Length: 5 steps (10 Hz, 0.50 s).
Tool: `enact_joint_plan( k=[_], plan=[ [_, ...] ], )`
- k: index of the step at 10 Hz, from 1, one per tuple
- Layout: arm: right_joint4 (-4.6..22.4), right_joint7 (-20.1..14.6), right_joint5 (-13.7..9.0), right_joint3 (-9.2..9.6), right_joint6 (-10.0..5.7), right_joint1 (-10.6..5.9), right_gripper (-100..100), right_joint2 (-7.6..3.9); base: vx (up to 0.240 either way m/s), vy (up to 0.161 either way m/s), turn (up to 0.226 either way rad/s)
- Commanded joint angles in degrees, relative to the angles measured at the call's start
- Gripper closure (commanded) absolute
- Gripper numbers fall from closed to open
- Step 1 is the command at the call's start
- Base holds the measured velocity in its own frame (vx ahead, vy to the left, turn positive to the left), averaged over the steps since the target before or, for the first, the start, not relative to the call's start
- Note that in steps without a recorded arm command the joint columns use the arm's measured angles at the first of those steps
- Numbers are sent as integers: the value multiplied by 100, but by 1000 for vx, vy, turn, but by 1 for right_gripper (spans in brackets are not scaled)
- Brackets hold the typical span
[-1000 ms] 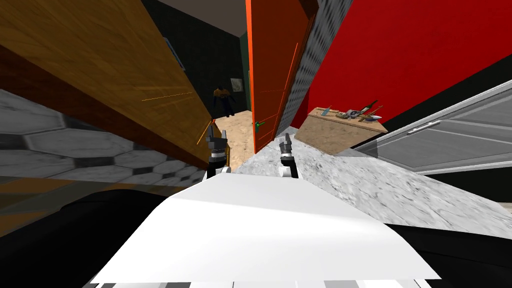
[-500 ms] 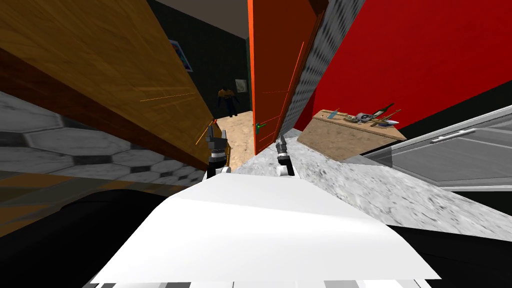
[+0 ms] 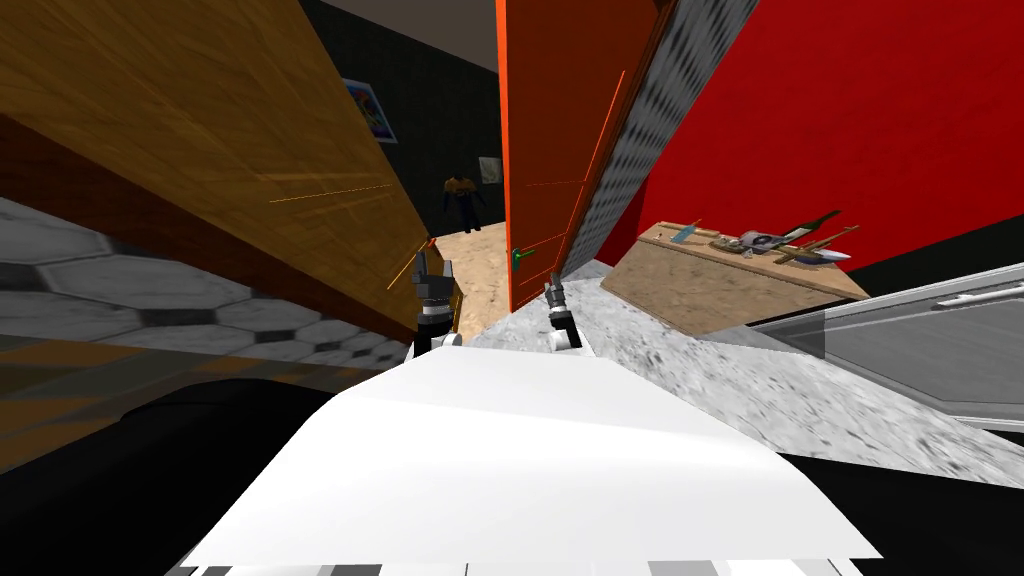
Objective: Push the door open
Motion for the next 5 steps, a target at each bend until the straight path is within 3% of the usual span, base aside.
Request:
enact_joint_plan(
  k=[1,5],
  plan=[
    [178,-34,3,58,55,-102,-100,-14,122,-115,110],
    [665,-96,27,240,180,-362,-100,7,115,-115,132]
  ],
)
